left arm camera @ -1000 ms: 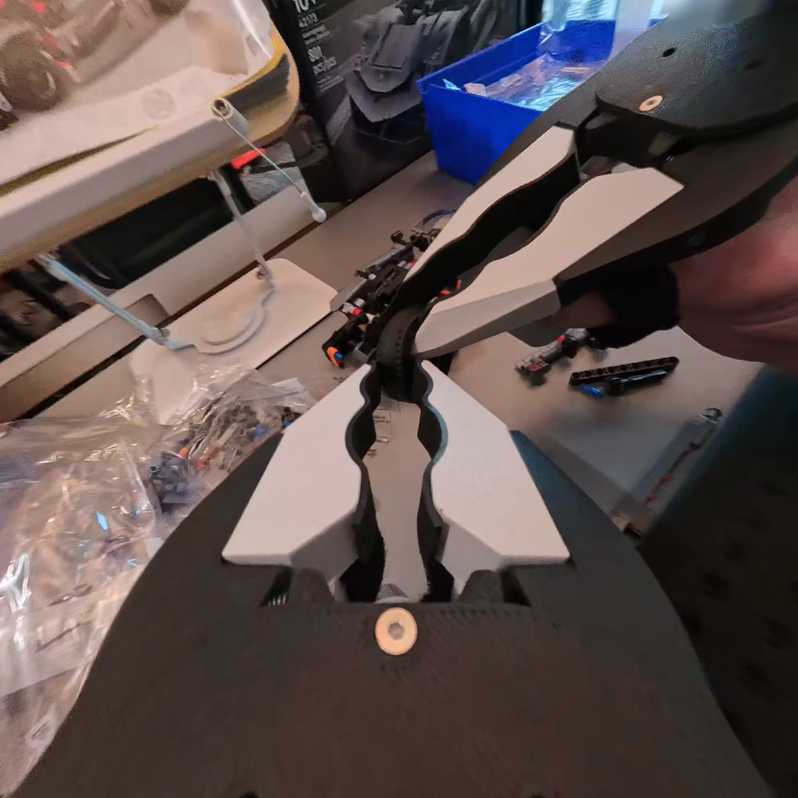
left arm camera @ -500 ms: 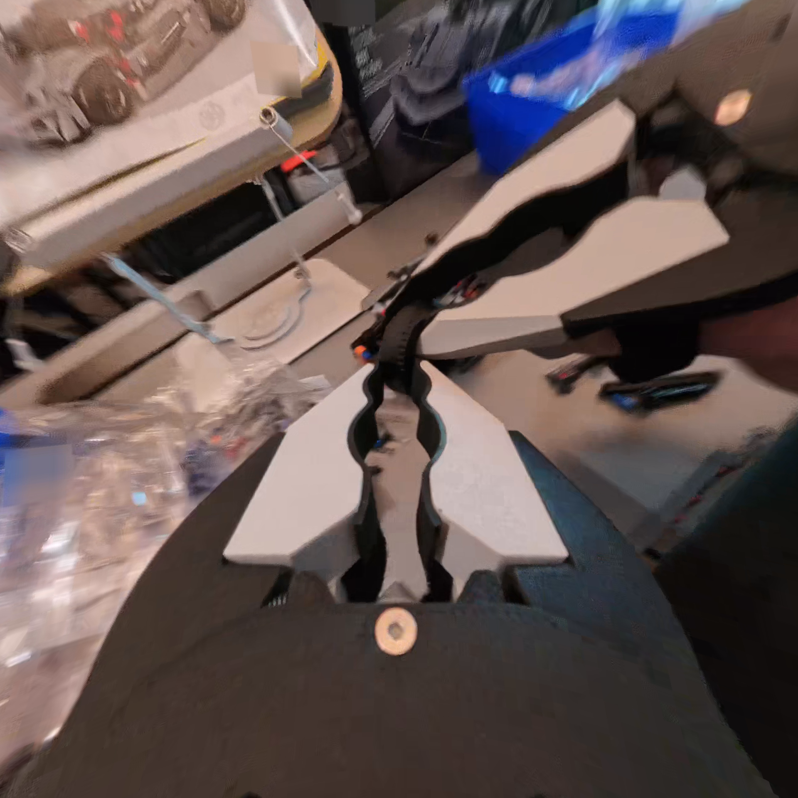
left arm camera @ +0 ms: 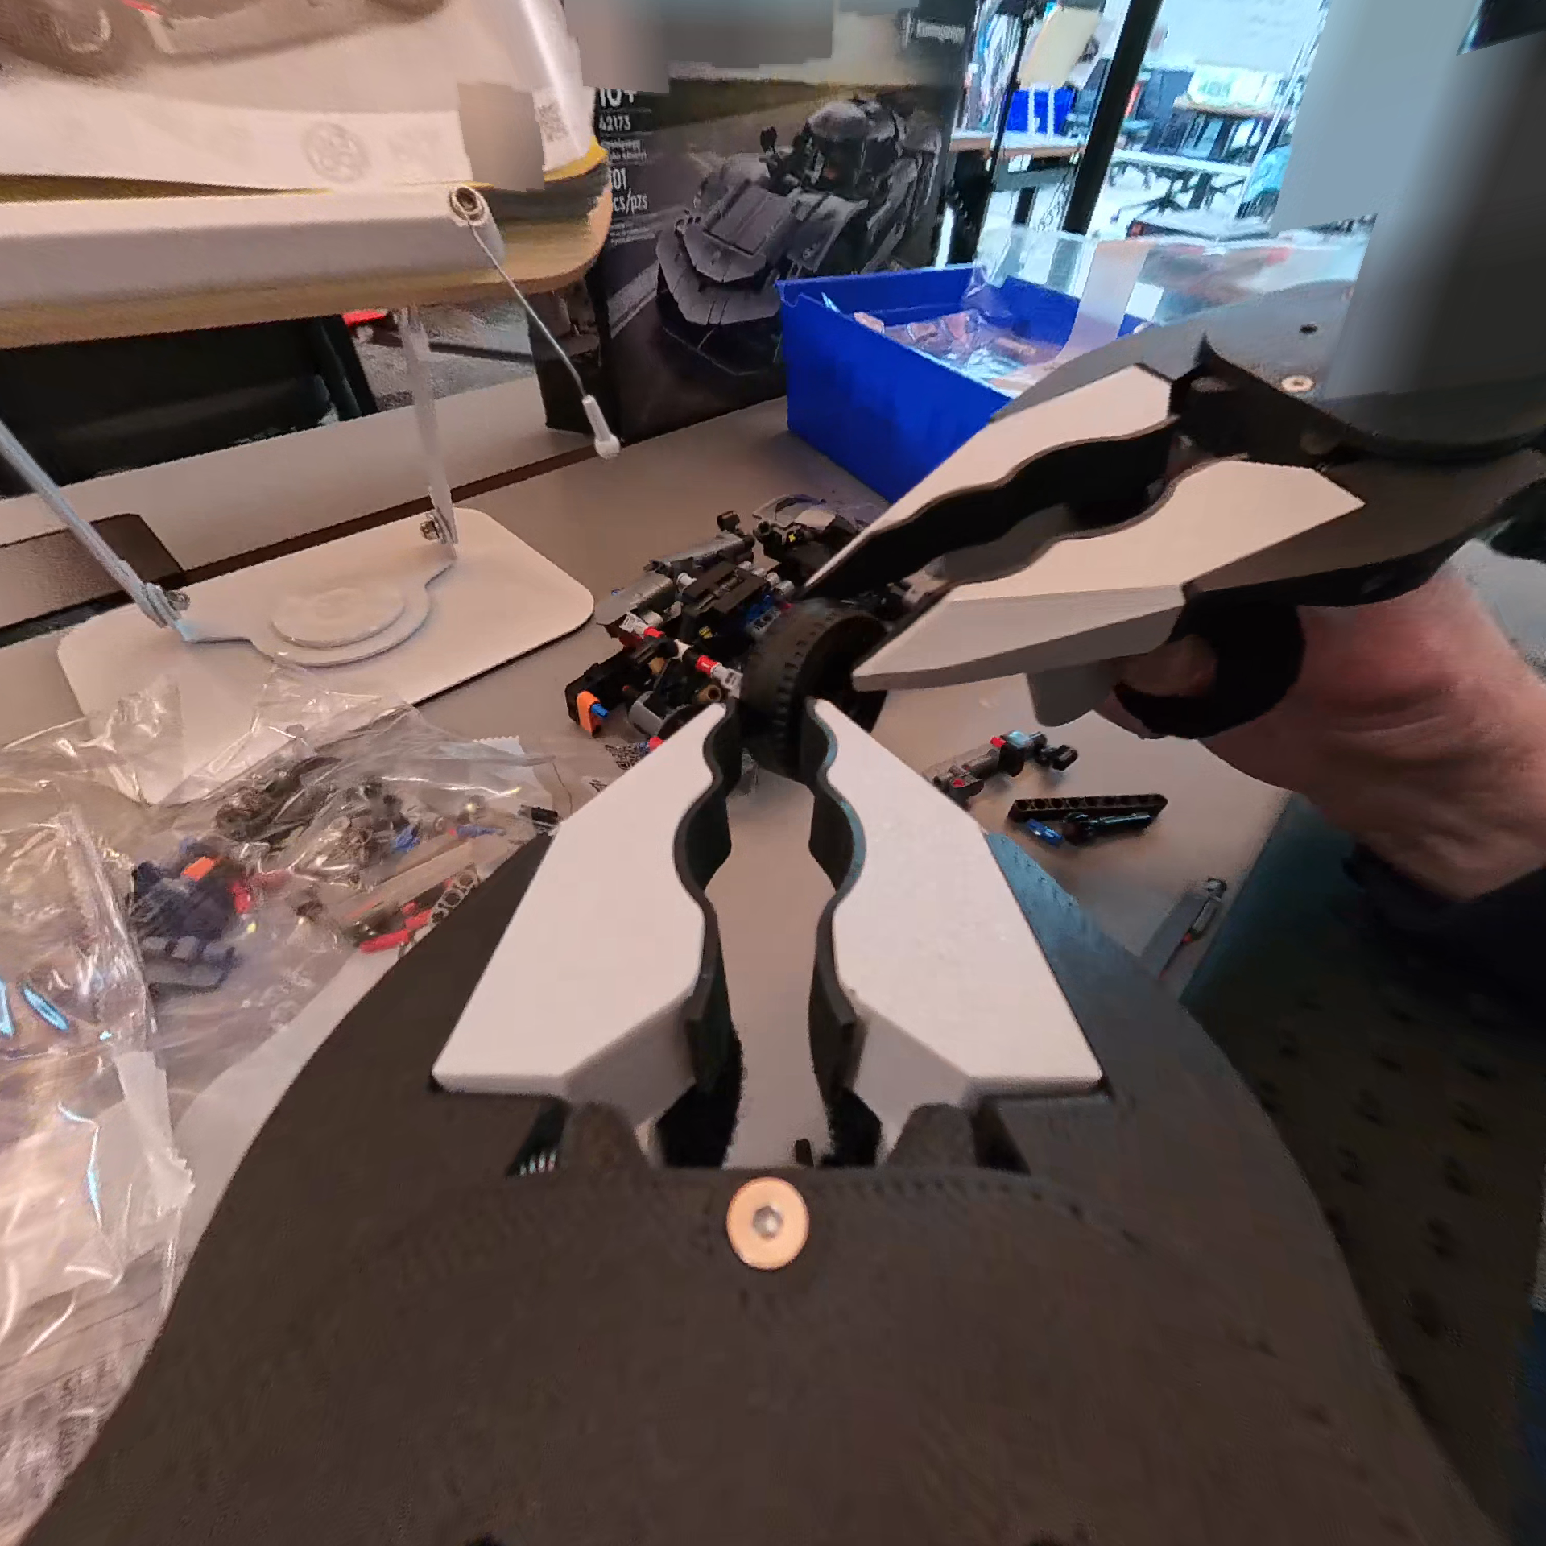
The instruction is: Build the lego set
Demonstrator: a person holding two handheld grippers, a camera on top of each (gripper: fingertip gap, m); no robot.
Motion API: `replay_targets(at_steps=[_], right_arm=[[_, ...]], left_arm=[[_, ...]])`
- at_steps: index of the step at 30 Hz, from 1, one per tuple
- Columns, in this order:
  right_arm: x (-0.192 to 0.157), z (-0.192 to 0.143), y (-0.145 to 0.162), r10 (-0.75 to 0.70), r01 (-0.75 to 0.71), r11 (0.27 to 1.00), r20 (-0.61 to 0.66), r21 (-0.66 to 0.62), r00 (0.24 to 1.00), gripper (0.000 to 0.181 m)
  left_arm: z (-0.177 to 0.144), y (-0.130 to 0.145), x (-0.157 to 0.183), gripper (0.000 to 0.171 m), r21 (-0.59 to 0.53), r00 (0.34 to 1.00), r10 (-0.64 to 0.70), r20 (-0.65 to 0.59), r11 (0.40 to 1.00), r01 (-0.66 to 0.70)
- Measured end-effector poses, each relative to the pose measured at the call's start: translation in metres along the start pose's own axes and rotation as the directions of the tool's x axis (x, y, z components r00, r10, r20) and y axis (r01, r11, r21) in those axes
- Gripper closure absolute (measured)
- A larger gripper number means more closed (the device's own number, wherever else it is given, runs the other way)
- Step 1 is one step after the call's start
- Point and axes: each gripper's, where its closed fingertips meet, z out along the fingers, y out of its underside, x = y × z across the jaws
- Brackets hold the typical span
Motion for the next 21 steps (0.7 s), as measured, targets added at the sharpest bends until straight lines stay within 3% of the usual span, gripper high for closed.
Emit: replay_targets(at_steps=[4, 9, 18, 21], right_arm=[[0.003, -0.001, -0.001, 0.01, -0.01, 1.0, -0.021, 0.009, 1.0, 0.169], [0.01, -0.001, 0.008, -0.004, -0.001, 0.999, -0.082, -0.052, 0.997, 0.172], [0.022, 0.001, 0.015, -0.263, 0.194, 0.952, -0.309, -0.235, 0.914, 0.176], [0.029, 0.0, 0.017, -0.306, 0.216, 0.938, -0.35, -0.272, 0.885, 0.177]], left_arm=[[-0.001, -0.002, 0.005, 0.161, 0.027, 0.999, -0.021, -0.046, 0.999, 0.022], [0.004, 0.001, 0.01, 0.161, -0.018, 0.995, 0.092, 0.031, 0.996, -0.091], [0.008, 0.003, 0.009, 0.162, -0.111, 0.942, 0.279, 0.188, 0.959, -0.262], [0.012, 0.002, 0.014, 0.162, -0.116, 0.934, 0.303, 0.189, 0.951, -0.285]])
